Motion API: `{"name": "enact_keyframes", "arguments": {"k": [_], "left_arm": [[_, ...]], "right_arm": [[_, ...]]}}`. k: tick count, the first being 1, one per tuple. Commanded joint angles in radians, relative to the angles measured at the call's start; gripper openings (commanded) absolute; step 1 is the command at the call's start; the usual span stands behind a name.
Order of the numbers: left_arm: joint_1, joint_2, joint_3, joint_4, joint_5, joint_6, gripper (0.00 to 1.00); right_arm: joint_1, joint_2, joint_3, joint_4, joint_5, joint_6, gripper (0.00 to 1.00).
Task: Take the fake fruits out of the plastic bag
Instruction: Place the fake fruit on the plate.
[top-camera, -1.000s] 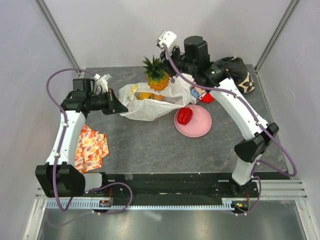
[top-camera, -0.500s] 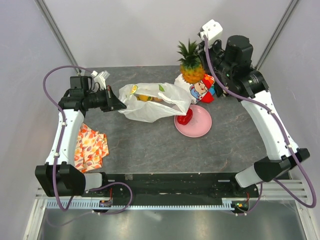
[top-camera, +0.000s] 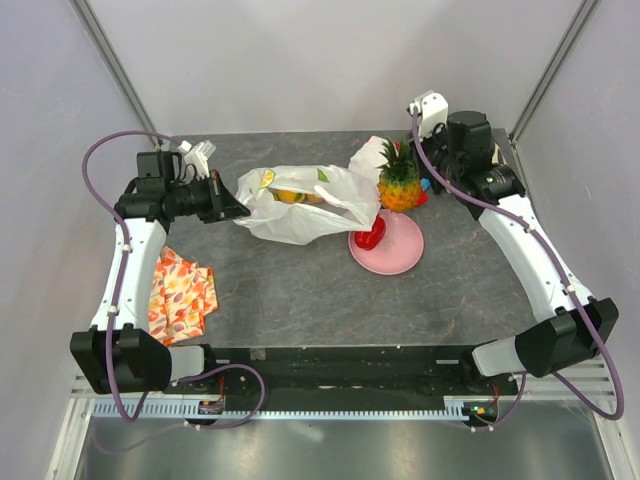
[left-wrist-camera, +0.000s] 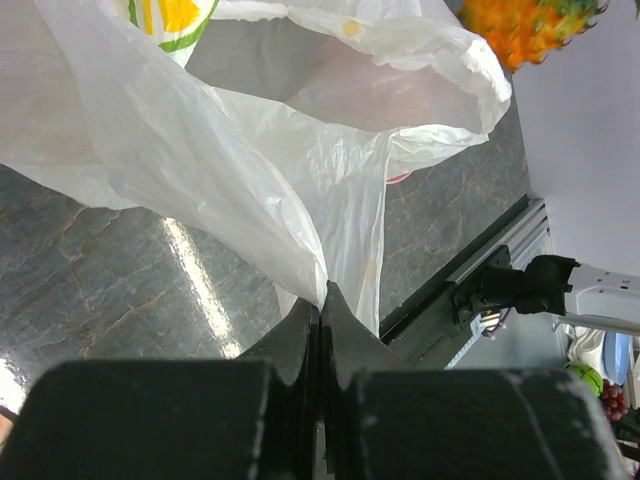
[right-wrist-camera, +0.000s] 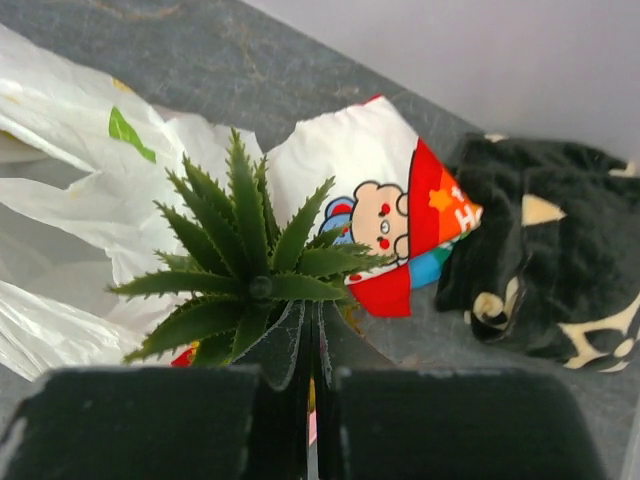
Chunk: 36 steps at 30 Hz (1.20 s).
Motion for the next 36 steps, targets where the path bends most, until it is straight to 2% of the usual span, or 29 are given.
{"name": "enact_keyframes", "arguments": {"k": [1,8,17,36], "left_arm": [[0.01,-0.029,0.017,-0.001,-0.005,0.023,0.02],[0.025,-0.038,0.01,-0.003,-0.007,0.024,0.02],[0.042,-0.034,0.017,-0.004,-0.005,0.023,0.02],[0.063,-0.035,0.019,-0.026,-0.008,0.03,0.02]], "right_arm": [[-0.012,-0.035,-0.042,0.05,-0.041,0.043,0.0],[-0.018,-0.026,-0.167,0.079,-0.085,0.047,0.0],[-0.018,0.026,-0.237,0.122,-0.125,0.072,0.0],[-0.018,0.145,-0.25,0.196,-0.116,0.093,0.0]]}}
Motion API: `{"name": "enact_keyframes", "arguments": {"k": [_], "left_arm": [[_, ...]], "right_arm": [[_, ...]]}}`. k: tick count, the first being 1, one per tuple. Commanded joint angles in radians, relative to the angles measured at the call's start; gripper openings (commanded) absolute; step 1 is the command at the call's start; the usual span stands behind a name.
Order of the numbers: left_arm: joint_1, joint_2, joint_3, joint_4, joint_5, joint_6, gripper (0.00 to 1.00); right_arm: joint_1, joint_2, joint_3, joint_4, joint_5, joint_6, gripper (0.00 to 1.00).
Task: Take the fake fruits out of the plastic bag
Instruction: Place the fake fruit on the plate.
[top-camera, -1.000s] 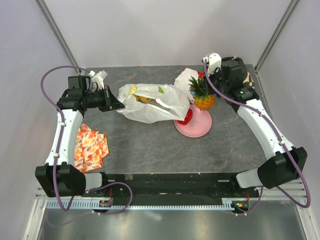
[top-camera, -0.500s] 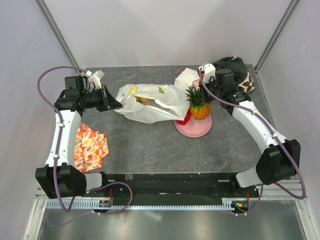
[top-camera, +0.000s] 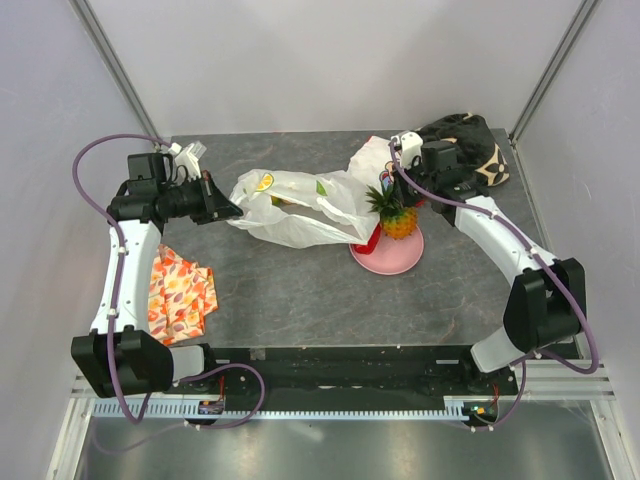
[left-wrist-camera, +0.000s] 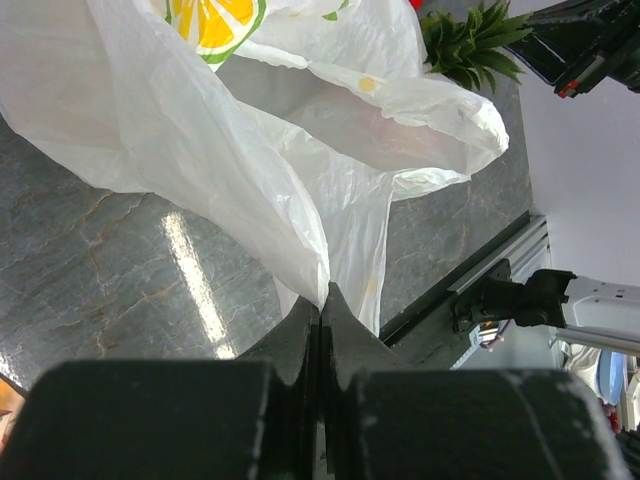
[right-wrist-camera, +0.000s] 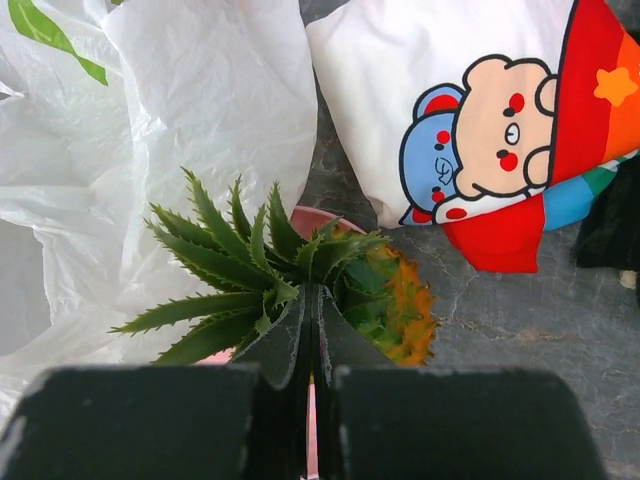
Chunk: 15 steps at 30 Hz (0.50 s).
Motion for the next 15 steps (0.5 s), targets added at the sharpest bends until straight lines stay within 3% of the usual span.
{"name": "enact_keyframes", "arguments": {"k": [1,15], "left_arm": [[0.009,-0.024,0.017,0.0,-0.006,0.03,0.02],[0.012,-0.002,0.045,-0.007,-0.038,0.068,0.02]], "right_arm": [[-0.005,0.015,0.003,0.056,-0.004,0.014,0.0],[-0.061,0.032,0.012,0.038,0.033,0.032,0.0]]}}
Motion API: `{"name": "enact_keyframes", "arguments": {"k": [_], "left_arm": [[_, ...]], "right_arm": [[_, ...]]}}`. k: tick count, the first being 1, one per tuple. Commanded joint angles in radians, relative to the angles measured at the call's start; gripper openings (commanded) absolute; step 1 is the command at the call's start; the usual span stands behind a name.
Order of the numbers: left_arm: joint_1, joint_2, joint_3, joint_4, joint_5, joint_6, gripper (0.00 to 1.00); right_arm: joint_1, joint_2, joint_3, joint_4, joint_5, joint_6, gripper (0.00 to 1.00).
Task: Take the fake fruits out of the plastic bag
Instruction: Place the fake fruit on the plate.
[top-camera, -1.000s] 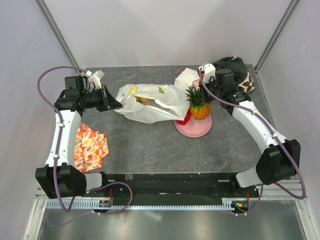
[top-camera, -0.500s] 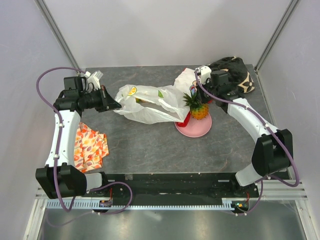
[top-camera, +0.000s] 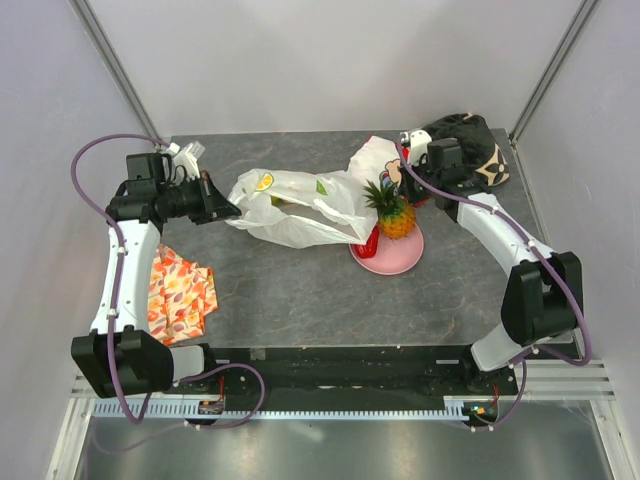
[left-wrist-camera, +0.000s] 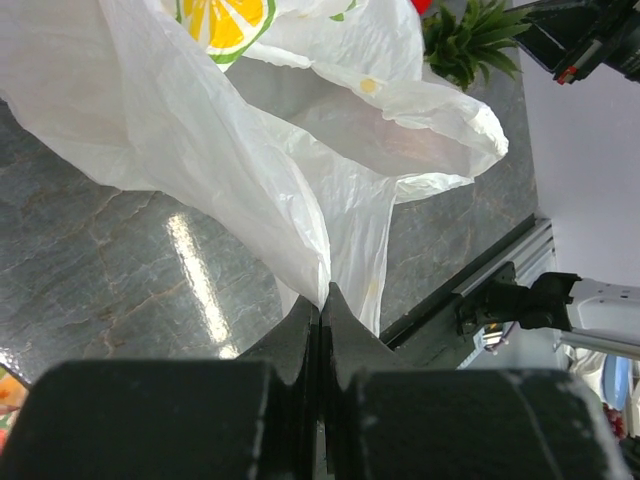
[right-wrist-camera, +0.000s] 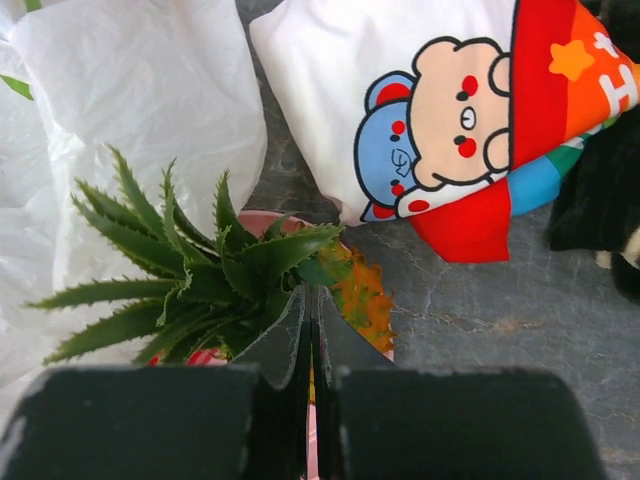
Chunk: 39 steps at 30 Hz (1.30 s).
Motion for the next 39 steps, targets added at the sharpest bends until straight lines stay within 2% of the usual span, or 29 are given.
{"name": "enact_keyframes", "arguments": {"k": [1,9,12,15,17,23,29,39], "left_arm": [[0.007,0.001,0.049,-0.006,-0.036,0.066,0.02],[0.007,0.015,0.071,-0.004,-0.018,0.062,0.02],[0.007,0.015,0.071,-0.004,-0.016,0.062,0.02],[0.008,0.019,0.071,0.0,-0.014,0.06,0.02],[0.007,0.019,0.071,0.003,-0.011,0.058,0.02],[0.007,0.024,0.071,0.013,-0.001,0.049,0.02],[0.008,0.007,0.063,0.011,-0.01,0.051,0.01],[0.021,0.018,0.063,0.017,-0.033,0.057,0.02]], "right_arm": [[-0.02,-0.011,0.014,0.0,0.003,0.012,0.0],[-0.033,-0.04,0.016,-0.067,-0.005,0.033,0.0],[-0.055,-0.057,0.016,-0.096,0.008,0.088,0.0],[-0.085,-0.061,0.017,-0.121,-0.099,0.185,0.0],[-0.084,-0.061,0.025,-0.11,-0.181,0.226,0.0],[-0.085,-0.005,0.045,-0.072,-0.196,0.288,0.0],[-0.084,0.032,0.043,0.014,-0.288,0.389,0.0],[-0.082,0.052,0.103,0.055,-0.396,0.487,0.0]]}}
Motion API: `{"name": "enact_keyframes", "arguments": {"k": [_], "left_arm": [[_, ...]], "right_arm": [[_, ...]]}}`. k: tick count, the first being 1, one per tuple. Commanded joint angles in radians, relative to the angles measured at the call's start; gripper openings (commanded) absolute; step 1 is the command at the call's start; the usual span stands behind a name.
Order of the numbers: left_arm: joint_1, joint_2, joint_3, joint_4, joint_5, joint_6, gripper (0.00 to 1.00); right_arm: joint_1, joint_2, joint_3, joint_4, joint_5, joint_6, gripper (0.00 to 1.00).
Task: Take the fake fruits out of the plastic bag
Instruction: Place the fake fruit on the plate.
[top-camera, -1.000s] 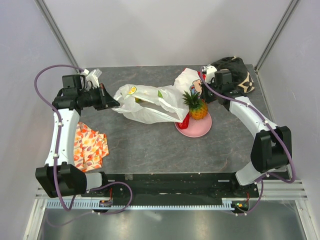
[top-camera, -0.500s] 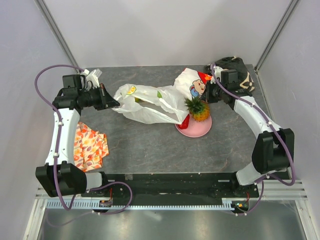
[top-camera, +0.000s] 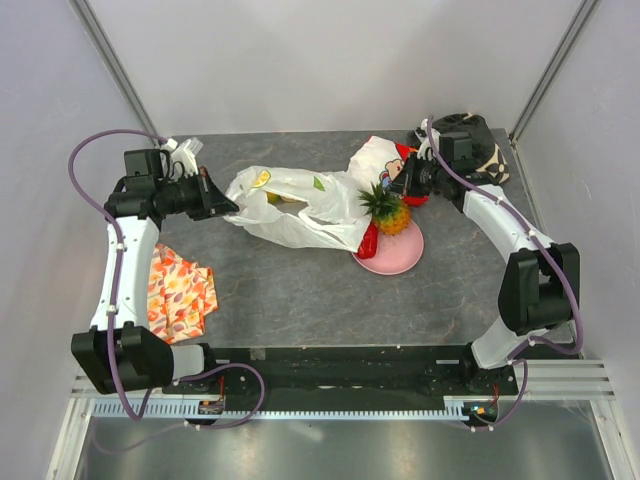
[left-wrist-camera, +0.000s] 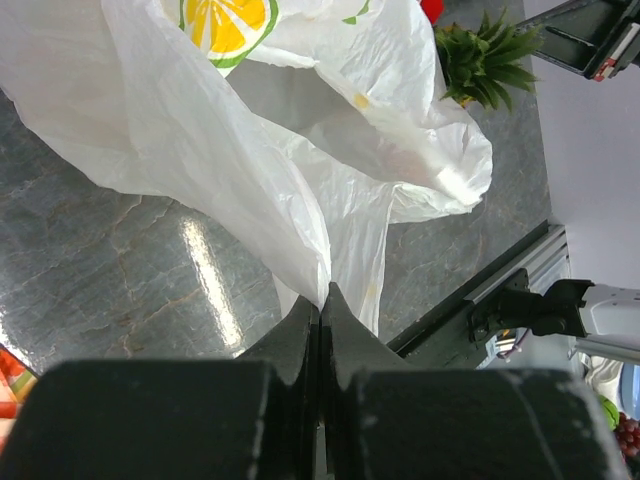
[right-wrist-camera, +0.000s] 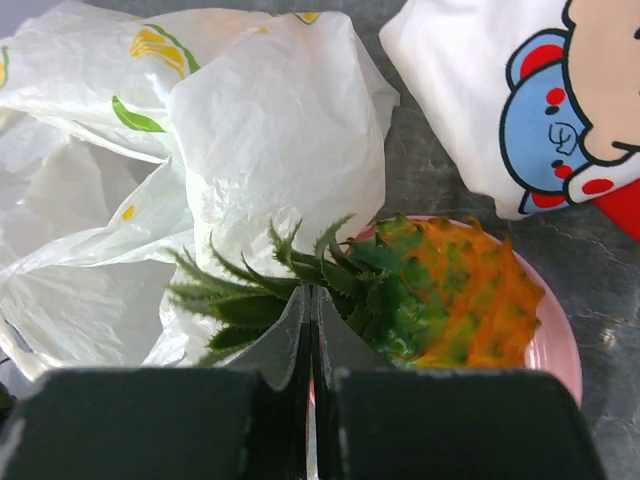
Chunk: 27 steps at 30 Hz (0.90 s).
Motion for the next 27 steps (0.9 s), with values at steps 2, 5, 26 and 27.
{"name": "enact_keyframes", "arguments": {"k": [2,5,26,27], "left_arm": [[0.015,0.005,0.038,0.025,-0.01,0.036,0.02],[0.015,0.011,0.042,0.024,-0.01,0.037,0.01],[0.018,0.051,0.075,0.004,-0.04,0.097,0.21],[0.019,0.054,0.076,0.004,-0.037,0.095,0.25]], "right_arm": [[0.001,-0.014,0.032,0.076,-0.087,0.086,0.0],[0.001,-0.024,0.017,0.078,-0.09,0.09,0.0],[-0.157,0.058,-0.055,0.044,-0.076,0.098,0.19],[-0.157,0.058,-0.055,0.046,-0.082,0.1,0.28]]}}
